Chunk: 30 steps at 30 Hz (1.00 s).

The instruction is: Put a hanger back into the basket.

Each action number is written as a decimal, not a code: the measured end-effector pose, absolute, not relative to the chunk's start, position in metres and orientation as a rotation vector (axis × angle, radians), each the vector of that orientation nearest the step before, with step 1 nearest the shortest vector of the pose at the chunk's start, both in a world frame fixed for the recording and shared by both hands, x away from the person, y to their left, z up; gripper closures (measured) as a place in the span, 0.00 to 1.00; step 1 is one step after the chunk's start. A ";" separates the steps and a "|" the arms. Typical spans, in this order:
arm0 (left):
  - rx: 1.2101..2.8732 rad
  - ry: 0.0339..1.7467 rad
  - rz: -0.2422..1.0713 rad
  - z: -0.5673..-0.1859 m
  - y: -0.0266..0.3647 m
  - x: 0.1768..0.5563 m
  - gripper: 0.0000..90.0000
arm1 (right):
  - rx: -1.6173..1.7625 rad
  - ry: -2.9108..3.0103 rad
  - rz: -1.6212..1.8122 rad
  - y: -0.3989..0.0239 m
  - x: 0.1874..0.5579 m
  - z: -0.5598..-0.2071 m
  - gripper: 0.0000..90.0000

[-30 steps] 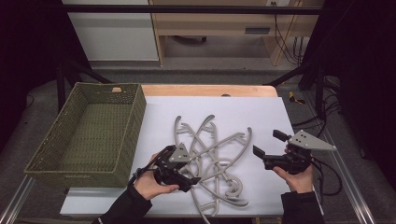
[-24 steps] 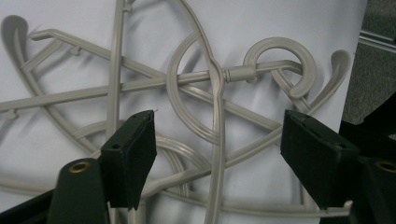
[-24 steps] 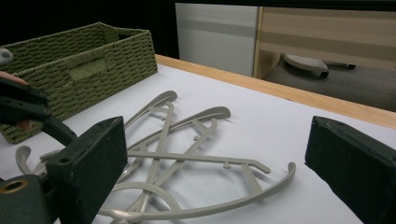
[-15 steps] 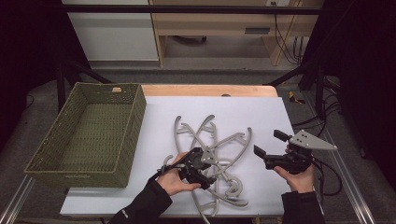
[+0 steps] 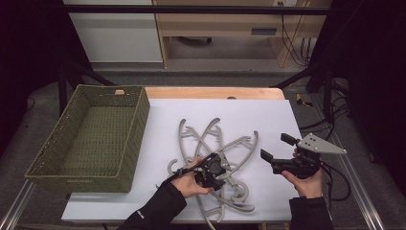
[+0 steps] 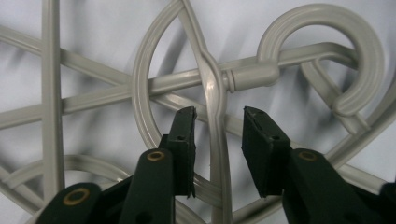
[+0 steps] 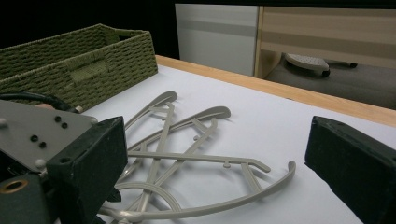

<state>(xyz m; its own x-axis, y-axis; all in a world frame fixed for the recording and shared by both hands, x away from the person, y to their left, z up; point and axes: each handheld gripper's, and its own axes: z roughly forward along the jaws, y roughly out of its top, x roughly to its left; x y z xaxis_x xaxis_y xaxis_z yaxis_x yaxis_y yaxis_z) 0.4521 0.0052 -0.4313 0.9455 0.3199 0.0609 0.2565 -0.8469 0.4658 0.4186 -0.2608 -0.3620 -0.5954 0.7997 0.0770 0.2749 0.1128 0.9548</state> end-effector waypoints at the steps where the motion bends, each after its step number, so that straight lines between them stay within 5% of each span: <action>1: 2.642 0.413 0.183 -0.432 0.004 0.452 0.73 | 1.041 1.933 1.498 -0.261 0.419 -0.362 0.07; 14: 2.685 0.499 0.117 -0.440 0.001 0.458 0.89 | 1.039 1.935 1.498 -0.260 0.419 -0.362 0.07; 30: 2.597 0.530 0.137 -0.426 0.007 0.456 0.91 | 1.038 1.930 1.502 -0.262 0.418 -0.361 0.07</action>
